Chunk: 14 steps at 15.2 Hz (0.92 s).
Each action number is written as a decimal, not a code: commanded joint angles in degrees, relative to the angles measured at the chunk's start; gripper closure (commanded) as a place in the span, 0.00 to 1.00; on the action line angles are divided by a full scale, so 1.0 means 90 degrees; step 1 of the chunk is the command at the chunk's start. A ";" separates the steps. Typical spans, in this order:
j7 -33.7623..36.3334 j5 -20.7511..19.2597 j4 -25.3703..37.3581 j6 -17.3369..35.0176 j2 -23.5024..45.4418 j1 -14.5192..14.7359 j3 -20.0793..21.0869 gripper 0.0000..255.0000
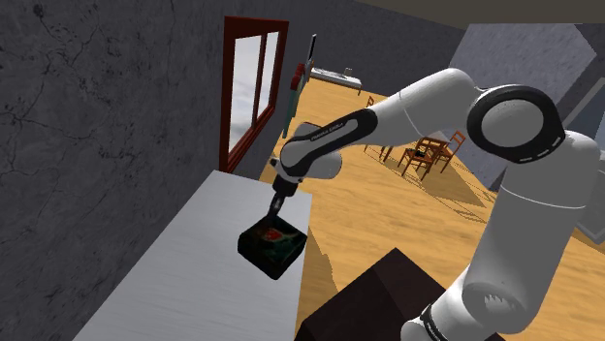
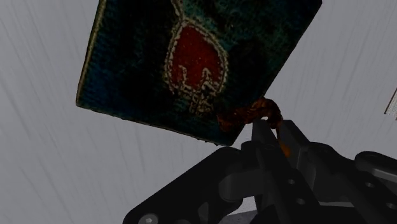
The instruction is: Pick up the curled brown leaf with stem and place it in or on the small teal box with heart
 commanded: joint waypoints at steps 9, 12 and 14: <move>-0.0724 0.0123 -0.0068 0.0374 0.0493 -0.0335 -0.0138 1.00; -0.0806 0.0156 -0.0046 0.0575 0.0723 -0.0330 -0.0129 1.00; -0.0765 0.0141 -0.0043 0.0507 0.0648 -0.0325 -0.0133 0.00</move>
